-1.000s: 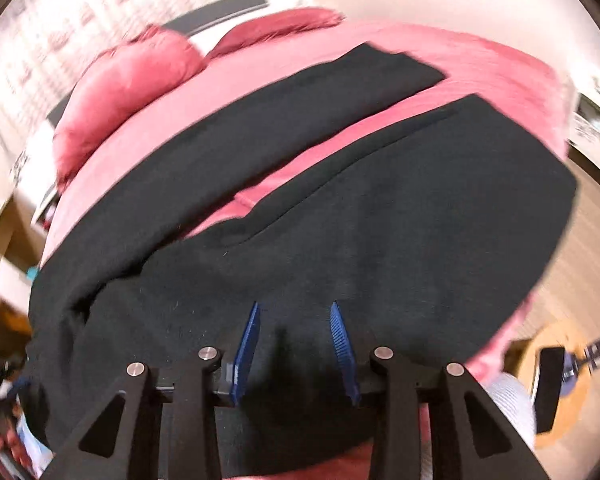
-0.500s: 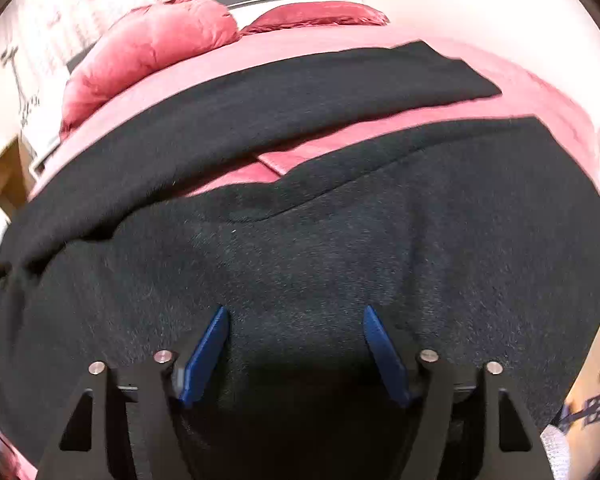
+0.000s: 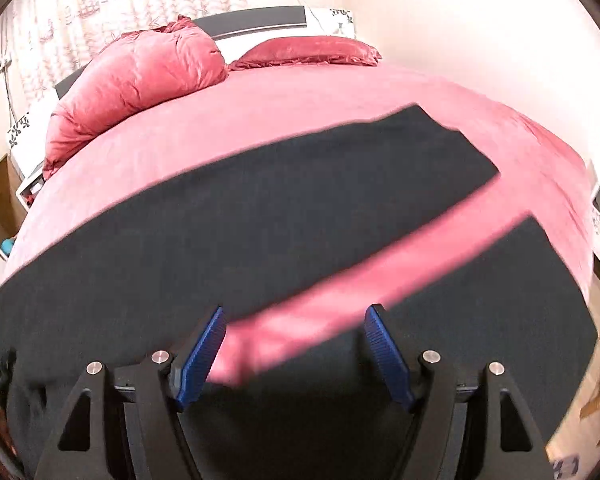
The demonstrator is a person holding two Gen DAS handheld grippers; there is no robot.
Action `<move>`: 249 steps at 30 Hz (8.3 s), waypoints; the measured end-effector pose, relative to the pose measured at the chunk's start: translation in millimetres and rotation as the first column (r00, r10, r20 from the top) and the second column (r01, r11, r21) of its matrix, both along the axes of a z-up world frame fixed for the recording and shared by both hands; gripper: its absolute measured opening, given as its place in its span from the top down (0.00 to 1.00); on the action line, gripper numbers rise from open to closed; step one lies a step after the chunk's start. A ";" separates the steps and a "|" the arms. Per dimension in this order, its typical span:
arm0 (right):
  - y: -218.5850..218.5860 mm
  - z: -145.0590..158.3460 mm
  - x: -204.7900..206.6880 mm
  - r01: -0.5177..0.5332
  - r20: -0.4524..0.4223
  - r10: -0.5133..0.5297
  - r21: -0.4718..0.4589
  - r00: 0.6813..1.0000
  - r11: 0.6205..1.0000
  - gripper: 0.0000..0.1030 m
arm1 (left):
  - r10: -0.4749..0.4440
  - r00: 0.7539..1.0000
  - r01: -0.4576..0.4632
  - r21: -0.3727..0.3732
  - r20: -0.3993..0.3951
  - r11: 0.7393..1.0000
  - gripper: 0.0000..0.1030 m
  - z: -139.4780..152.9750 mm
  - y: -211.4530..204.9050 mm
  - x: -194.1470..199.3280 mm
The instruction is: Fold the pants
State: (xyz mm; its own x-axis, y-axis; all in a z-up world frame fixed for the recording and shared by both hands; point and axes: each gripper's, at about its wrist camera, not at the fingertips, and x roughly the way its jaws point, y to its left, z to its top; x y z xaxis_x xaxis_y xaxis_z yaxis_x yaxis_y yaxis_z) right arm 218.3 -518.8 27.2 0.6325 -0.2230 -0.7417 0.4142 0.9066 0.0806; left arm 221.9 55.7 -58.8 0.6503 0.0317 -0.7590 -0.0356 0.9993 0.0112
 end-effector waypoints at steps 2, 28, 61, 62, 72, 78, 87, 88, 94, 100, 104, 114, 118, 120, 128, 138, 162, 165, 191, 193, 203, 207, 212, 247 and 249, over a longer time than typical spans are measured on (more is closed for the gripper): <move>-12.7 3.0 25.5 0.002 -0.001 -0.002 0.006 1.000 1.000 0.29 | 0.000 1.000 0.000 -0.002 0.000 1.000 0.00 -0.2 0.5 0.3; -197.4 -5.4 206.7 0.387 -0.129 -0.368 0.198 0.921 0.900 0.29 | 0.111 0.984 -0.099 -0.095 0.136 0.991 0.00 61.5 24.0 41.1; -235.7 -20.6 119.2 0.486 -0.110 -0.488 0.413 0.866 0.770 0.91 | 0.064 0.997 -0.074 -0.301 -0.045 0.951 0.53 50.1 63.4 105.8; -237.6 -18.5 108.9 0.487 -0.102 -0.499 0.447 0.861 0.750 0.91 | 0.061 0.997 -0.070 -0.307 -0.037 0.949 0.53 53.7 64.0 103.9; -222.9 29.0 56.2 0.416 -0.006 -0.482 0.518 0.876 0.748 0.91 | 0.051 0.995 -0.017 -0.364 0.085 0.931 0.55 102.2 63.6 54.6; -209.2 68.1 -11.7 0.344 0.102 -0.481 0.573 0.871 0.744 0.91 | 0.056 0.982 0.023 -0.409 0.181 0.912 0.56 131.5 69.4 3.9; -204.2 55.5 -173.0 0.311 0.168 -0.538 0.661 0.826 0.683 0.91 | 0.066 0.974 0.051 -0.494 0.218 0.868 0.59 130.3 98.9 -108.6; -204.9 45.9 -189.6 0.319 0.159 -0.549 0.670 0.820 0.671 0.91 | 0.056 0.979 0.049 -0.500 0.194 0.865 0.59 121.6 102.1 -122.3; -206.0 -41.8 -261.1 0.363 0.067 -0.611 0.751 0.789 0.552 0.91 | 0.058 0.997 -0.024 -0.502 0.052 0.865 0.59 65.9 107.3 -166.5; -190.2 -83.2 -275.3 0.309 0.109 -0.650 0.813 0.752 0.493 0.68 | 0.092 0.995 -0.056 -0.547 0.039 0.836 0.49 52.6 111.8 -174.7; -183.3 -93.9 -271.0 0.242 0.131 -0.647 0.857 0.751 0.455 0.57 | 0.110 0.994 -0.078 -0.613 0.014 0.786 0.36 49.5 118.6 -180.9; -220.8 -95.5 -305.2 0.192 0.168 -0.736 0.906 0.656 0.378 0.31 | 0.198 0.977 -0.180 -0.795 -0.077 0.580 0.10 54.7 129.5 -175.2; -248.9 -89.6 -295.1 0.329 0.071 -0.759 0.873 0.647 0.361 0.31 | 0.233 0.953 -0.298 -0.747 -0.195 0.595 0.10 50.0 124.1 -153.7; -262.8 -86.8 -286.5 0.437 -0.023 -0.741 0.820 0.671 0.369 0.33 | 0.263 0.927 -0.375 -0.675 -0.268 0.635 0.19 46.6 120.0 -143.0; -286.3 -42.2 -276.7 0.424 -0.014 -0.657 0.775 0.754 0.469 0.92 | 0.304 0.891 -0.452 -0.612 -0.337 0.648 0.57 61.6 123.4 -131.0; -279.0 -31.8 -334.9 0.292 0.153 -0.581 0.746 0.799 0.599 0.93 | 0.216 0.932 -0.363 -0.751 -0.292 0.551 0.66 53.8 149.0 -148.7; 70.8 -59.1 -160.6 -0.302 0.139 0.319 0.779 0.938 0.550 0.63 | 0.176 0.964 -0.262 -0.801 -0.197 0.539 0.40 40.0 149.9 -160.0; 154.5 -80.5 -143.0 -0.334 0.104 0.482 0.844 0.870 0.420 0.63 | 0.162 0.968 -0.250 -0.815 -0.194 0.523 0.38 40.8 151.5 -159.0; 225.8 -66.5 -131.8 -0.416 0.309 0.322 0.839 0.895 0.351 0.90 | 0.029 0.987 -0.147 -0.837 -0.155 0.526 0.15 35.6 151.7 -136.2; 221.4 -84.6 -138.5 -0.343 0.240 0.305 0.873 0.922 0.348 0.90 | 0.016 0.989 -0.132 -0.812 -0.150 0.568 0.17 38.3 144.0 -133.1; 219.7 -42.0 -101.5 -0.353 0.251 0.324 0.883 0.912 0.311 0.90 | -0.034 0.995 -0.056 -0.794 -0.096 0.606 0.86 109.2 167.3 -93.4; 236.2 18.7 -100.3 -0.504 0.391 0.358 0.804 0.848 0.315 0.90 | -0.019 1.000 0.018 -0.824 0.009 0.567 0.86 145.8 189.7 -82.4; 279.2 -27.6 -119.6 -0.441 0.253 0.479 0.833 0.841 0.334 0.90 | -0.008 0.991 -0.087 -0.699 -0.132 0.710 0.86 88.1 202.2 -93.6; 48.3 -118.3 -228.8 0.018 0.074 -0.196 0.902 0.978 0.430 0.87 | 0.174 0.955 -0.293 -0.676 -0.240 0.676 0.86 21.3 139.7 -166.5; 43.4 -99.6 -223.4 -0.006 0.092 -0.143 0.857 0.985 0.516 0.92 | 0.168 0.957 -0.289 -0.725 -0.237 0.625 0.91 24.6 145.6 -168.8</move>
